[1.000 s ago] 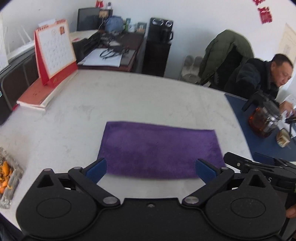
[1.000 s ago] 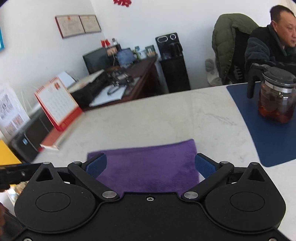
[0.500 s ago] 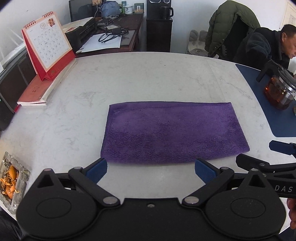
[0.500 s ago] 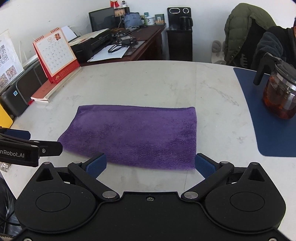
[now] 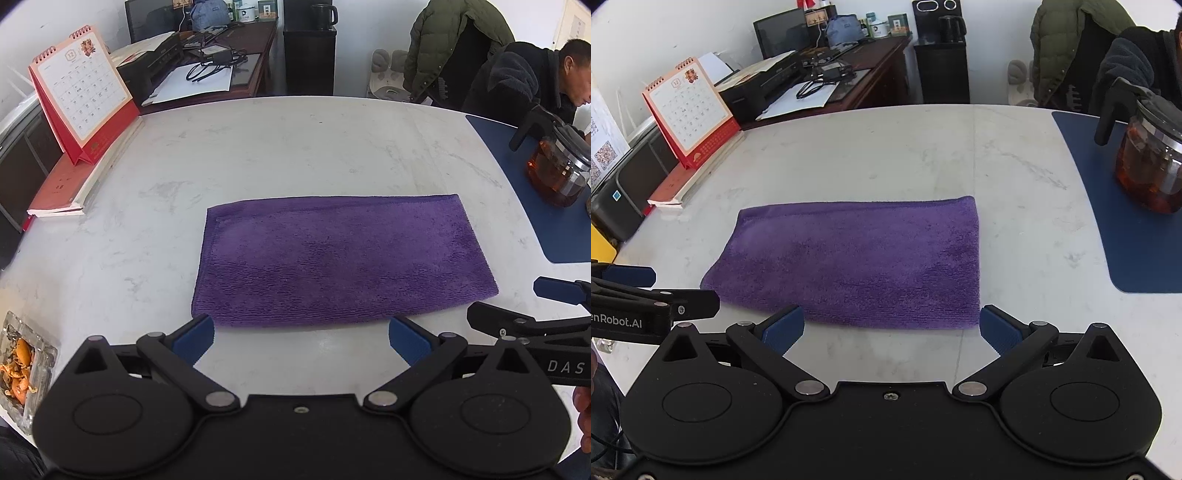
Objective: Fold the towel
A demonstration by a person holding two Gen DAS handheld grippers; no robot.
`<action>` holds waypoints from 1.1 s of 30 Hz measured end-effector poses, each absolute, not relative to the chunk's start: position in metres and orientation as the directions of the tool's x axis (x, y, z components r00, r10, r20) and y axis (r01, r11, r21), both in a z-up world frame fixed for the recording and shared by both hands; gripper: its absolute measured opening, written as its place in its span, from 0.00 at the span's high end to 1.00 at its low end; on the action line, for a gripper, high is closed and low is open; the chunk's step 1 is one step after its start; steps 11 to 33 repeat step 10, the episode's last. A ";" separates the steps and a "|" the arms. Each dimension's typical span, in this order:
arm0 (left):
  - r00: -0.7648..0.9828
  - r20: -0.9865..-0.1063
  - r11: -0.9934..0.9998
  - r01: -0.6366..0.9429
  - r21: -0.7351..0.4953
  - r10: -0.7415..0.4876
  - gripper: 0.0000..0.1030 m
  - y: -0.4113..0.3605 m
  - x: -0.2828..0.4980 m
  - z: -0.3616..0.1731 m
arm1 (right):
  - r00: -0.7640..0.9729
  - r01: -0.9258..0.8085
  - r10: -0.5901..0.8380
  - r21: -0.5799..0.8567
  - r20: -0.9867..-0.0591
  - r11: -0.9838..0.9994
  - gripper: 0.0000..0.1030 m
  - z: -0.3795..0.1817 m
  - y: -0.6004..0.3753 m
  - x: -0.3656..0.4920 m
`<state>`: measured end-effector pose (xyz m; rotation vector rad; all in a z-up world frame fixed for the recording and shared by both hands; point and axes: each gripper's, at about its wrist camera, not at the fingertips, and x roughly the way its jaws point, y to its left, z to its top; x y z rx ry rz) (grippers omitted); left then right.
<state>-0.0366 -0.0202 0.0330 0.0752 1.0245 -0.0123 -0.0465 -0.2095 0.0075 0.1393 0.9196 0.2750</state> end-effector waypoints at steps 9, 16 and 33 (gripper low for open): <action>0.519 -0.854 0.997 0.041 0.061 0.032 0.01 -0.024 -0.036 0.031 | 0.562 -0.173 0.296 0.240 -0.773 0.955 0.00 0.007 -0.211 -0.045; 0.519 -0.854 0.997 0.040 0.061 0.031 0.01 -0.024 -0.036 0.031 | 0.561 -0.173 0.296 0.240 -0.774 0.955 0.00 0.007 -0.211 -0.045; 0.519 -0.854 0.997 0.040 0.061 0.031 0.01 -0.024 -0.036 0.031 | 0.561 -0.173 0.296 0.240 -0.774 0.955 0.00 0.007 -0.211 -0.045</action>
